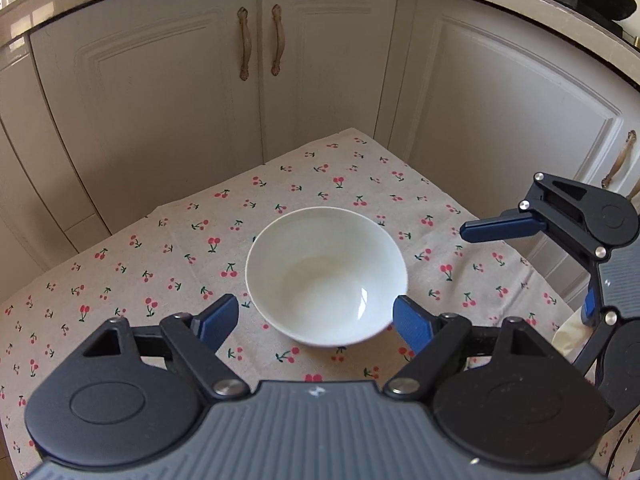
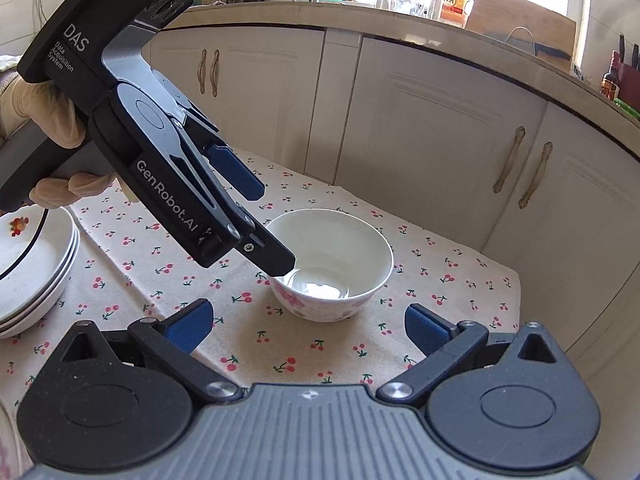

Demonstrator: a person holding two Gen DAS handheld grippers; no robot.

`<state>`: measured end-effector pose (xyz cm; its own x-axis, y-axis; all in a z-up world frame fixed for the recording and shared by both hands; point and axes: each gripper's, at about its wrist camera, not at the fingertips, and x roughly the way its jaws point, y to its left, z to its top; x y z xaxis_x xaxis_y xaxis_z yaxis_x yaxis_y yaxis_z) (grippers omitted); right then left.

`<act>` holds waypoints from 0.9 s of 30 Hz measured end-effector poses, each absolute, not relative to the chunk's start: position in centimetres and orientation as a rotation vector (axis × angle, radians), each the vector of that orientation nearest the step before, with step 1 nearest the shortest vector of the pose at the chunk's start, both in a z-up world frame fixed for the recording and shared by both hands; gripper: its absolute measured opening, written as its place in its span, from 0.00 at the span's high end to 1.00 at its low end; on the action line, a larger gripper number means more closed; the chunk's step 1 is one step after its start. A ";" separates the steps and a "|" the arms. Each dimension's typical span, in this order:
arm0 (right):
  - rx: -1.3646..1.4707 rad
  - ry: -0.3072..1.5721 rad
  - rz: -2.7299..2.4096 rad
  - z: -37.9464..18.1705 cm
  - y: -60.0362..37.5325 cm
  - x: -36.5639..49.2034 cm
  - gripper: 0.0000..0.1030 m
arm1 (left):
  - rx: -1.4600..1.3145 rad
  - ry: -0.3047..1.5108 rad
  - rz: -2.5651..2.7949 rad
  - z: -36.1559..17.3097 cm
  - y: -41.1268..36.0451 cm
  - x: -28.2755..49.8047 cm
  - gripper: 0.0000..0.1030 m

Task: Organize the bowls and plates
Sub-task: 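Move the left tool to a pink-flowered bowl and grasp its rim, then lift the pink-flowered bowl with the left tool and carry it to the bowls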

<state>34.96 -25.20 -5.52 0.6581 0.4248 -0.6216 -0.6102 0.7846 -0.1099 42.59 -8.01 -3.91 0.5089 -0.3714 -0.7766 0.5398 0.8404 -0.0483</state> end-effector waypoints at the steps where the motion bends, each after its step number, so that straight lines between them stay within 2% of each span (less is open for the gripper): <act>1: -0.314 0.614 0.598 -5.8 -25.2 35.6 0.00 | 0.206 0.886 -0.552 -4.2 -8.1 43.1 0.20; 17: -0.292 0.647 0.620 -8.4 -23.5 40.1 0.00 | 0.164 0.938 -0.560 -7.0 -8.7 47.3 0.34; 20: -0.300 0.643 0.611 -8.5 -23.2 40.1 0.05 | 0.154 0.944 -0.566 -7.3 -8.8 47.6 0.36; 27: -0.288 0.648 0.608 -8.5 -23.2 40.1 0.06 | 0.144 0.949 -0.584 -7.6 -8.7 47.4 0.41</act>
